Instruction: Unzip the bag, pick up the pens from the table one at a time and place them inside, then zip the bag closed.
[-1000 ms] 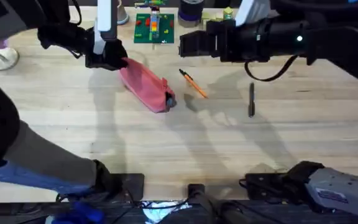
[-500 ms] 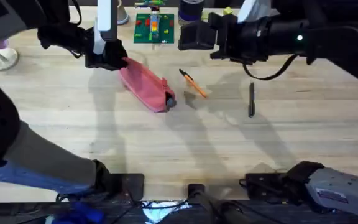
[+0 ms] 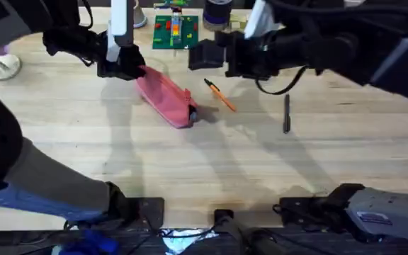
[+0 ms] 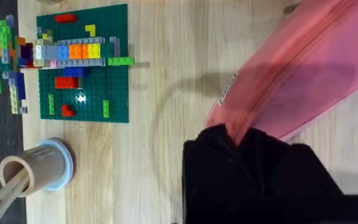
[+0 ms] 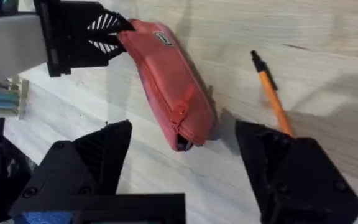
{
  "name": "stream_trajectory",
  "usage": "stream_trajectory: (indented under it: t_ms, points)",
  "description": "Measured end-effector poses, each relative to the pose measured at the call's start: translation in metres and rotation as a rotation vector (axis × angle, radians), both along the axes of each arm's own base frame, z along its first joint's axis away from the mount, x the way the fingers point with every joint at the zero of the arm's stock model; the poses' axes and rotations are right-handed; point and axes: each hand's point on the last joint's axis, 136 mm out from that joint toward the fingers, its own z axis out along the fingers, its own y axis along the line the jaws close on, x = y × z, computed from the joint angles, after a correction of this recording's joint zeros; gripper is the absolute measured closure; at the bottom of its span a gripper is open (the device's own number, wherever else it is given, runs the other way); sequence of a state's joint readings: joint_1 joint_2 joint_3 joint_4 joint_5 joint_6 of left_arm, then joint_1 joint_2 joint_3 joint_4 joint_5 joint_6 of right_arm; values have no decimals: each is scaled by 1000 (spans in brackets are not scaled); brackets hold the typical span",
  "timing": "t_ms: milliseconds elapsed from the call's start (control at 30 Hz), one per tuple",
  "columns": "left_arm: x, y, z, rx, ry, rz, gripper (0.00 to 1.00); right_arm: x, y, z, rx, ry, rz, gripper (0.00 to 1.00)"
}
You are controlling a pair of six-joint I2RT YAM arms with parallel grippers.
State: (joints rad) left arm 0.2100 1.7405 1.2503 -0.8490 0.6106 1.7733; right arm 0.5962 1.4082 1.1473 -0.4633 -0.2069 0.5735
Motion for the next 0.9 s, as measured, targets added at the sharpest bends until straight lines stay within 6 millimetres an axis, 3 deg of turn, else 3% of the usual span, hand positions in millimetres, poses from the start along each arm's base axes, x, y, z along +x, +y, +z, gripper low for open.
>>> stream_trajectory:
  t_ms: [467,900]
  points:
    - [0,0,0,0,0,0,958,11,34,-49,-7,86,2,6]
    - [0,0,0,0,0,0,958,11,50,-89,-25,170,-15,6]
